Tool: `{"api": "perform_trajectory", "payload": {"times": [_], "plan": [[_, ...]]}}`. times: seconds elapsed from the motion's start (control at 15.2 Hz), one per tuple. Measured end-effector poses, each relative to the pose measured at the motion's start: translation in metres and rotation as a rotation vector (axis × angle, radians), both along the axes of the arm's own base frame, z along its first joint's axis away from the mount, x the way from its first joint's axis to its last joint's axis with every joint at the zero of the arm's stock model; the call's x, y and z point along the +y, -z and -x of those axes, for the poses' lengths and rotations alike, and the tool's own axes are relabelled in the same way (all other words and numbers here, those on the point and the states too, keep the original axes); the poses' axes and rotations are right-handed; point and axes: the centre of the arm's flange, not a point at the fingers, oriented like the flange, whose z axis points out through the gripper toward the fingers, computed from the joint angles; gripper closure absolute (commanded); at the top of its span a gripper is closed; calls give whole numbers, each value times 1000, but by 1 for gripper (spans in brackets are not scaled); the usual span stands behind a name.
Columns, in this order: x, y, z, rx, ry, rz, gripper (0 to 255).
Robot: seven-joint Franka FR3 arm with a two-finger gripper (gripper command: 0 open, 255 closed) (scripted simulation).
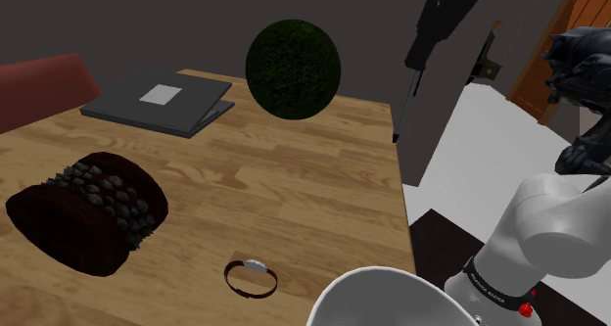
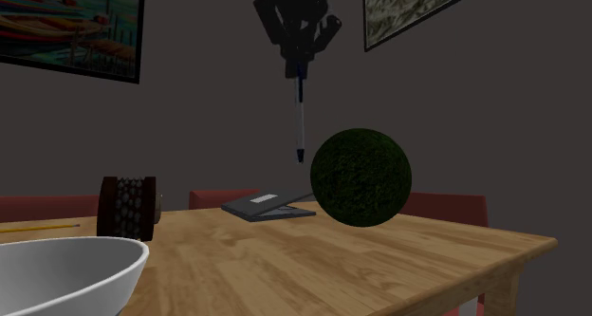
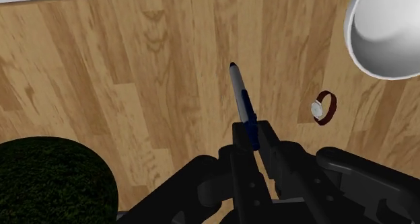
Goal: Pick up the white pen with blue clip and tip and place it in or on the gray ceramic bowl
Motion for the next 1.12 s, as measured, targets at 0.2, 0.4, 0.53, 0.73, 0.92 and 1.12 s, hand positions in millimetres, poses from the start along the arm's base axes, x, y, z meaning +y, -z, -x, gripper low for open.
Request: {"api": "perform_trajectory", "payload": {"times": [0.2,0.4,0.53,0.73,0.92,1.12], "plan": [[30,-5,25,0,0,0,255],[59,-16,52,0,0,0,255],[79,-22,70,0,0,0,255],[107,-30,97,0,0,1,255],[132,-37,124,0,1,2,255],[164,-43,149,-1,-1,3,255]]}}
